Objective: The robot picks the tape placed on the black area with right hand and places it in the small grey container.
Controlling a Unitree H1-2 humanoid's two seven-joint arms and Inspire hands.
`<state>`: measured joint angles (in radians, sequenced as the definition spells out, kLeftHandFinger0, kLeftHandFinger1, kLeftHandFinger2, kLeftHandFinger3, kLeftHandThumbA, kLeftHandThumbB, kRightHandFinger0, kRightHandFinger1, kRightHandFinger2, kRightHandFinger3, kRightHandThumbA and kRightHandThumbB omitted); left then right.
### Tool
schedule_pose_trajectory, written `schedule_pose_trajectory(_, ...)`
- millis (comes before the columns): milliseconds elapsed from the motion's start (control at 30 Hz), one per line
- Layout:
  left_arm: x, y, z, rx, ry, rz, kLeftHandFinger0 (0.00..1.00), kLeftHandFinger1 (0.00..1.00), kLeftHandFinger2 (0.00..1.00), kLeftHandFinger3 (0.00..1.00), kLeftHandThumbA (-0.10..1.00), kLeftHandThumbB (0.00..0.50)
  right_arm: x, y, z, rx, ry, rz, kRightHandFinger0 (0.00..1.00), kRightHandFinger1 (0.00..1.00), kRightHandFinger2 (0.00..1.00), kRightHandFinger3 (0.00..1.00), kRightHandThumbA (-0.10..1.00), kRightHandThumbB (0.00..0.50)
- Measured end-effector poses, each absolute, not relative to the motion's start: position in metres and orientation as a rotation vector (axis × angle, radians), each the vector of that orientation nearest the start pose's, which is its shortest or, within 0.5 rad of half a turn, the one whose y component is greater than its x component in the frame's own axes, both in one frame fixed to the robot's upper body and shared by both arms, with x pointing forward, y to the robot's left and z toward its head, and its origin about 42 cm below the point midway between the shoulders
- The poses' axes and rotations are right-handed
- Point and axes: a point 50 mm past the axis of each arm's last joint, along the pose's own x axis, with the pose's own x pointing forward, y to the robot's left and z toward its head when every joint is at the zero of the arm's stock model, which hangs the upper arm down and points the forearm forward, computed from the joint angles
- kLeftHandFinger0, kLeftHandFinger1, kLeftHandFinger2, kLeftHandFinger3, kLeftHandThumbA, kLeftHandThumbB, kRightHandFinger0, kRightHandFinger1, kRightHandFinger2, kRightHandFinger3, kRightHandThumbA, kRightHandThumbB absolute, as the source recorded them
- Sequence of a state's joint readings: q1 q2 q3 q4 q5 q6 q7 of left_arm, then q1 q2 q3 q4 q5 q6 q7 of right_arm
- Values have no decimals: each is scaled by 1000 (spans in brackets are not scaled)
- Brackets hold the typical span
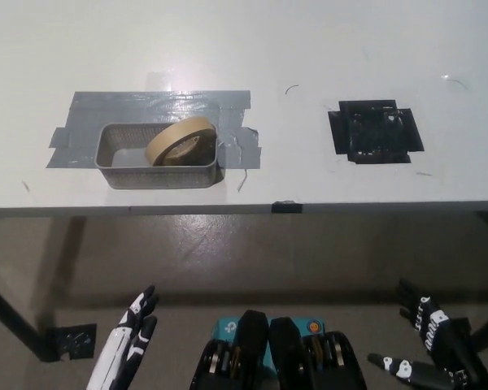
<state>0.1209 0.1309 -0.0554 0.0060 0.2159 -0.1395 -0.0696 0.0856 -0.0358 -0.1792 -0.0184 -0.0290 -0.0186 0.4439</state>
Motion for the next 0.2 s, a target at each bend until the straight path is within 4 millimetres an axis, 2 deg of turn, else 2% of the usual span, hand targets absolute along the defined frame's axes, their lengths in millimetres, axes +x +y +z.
schedule_pose_trajectory(200, 240, 241, 72, 336, -6, -133, 1000, 1000, 1000, 1000, 1000, 142, 249, -254, 77, -48, 43, 233, 1000, 1000, 1000, 1000, 1000, 209)
